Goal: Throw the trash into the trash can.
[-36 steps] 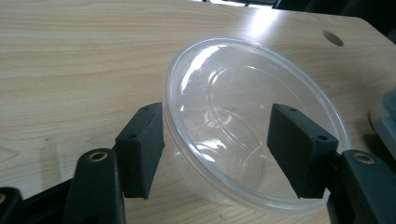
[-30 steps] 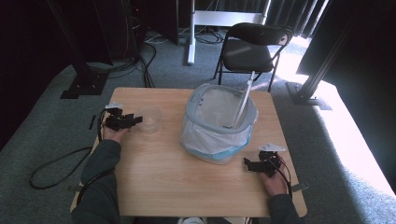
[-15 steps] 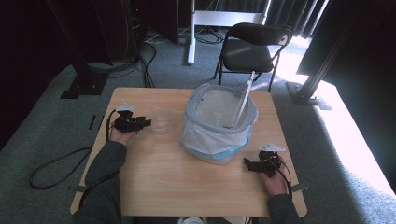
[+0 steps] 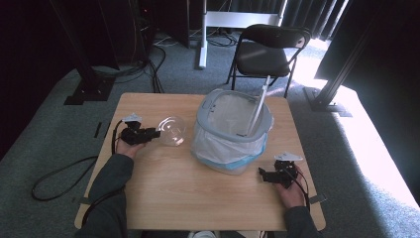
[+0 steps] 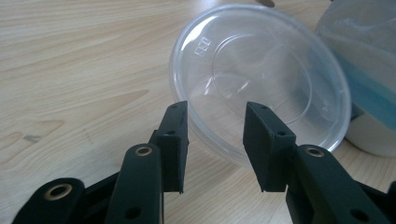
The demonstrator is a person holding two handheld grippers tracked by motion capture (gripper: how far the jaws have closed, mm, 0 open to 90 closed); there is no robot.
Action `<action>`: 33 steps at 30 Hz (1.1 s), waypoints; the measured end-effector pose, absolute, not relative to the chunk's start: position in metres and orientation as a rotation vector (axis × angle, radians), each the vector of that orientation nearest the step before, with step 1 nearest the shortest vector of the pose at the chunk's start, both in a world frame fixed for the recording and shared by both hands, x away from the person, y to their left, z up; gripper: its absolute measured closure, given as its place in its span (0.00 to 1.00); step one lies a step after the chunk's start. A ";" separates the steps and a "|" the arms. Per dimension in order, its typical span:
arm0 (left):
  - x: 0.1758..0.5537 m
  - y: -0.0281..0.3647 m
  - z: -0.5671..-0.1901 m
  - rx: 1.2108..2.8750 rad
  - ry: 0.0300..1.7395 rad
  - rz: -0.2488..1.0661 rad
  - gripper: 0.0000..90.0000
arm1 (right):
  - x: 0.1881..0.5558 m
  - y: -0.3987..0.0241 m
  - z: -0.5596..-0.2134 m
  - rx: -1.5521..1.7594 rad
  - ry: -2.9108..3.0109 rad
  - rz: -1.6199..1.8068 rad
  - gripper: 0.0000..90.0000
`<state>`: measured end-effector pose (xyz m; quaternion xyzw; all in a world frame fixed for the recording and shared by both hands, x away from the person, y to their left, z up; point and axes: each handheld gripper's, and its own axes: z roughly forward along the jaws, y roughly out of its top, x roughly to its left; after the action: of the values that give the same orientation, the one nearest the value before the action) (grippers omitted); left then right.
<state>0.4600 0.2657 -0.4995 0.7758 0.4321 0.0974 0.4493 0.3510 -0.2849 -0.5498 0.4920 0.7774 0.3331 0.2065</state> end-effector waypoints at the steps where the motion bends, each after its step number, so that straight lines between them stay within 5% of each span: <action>1: 0.460 0.267 -0.500 1.919 1.074 0.244 0.68 | 0.351 -0.285 -0.550 1.371 2.165 0.928 0.13; 33: 0.462 0.279 -0.506 1.938 1.148 0.296 0.67 | 0.351 -0.285 -0.550 1.371 2.165 0.928 0.13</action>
<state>0.4625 0.2787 -0.5061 0.7735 0.4583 0.1182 0.4215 0.3510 -0.2849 -0.5499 0.4920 0.7773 0.3331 0.2066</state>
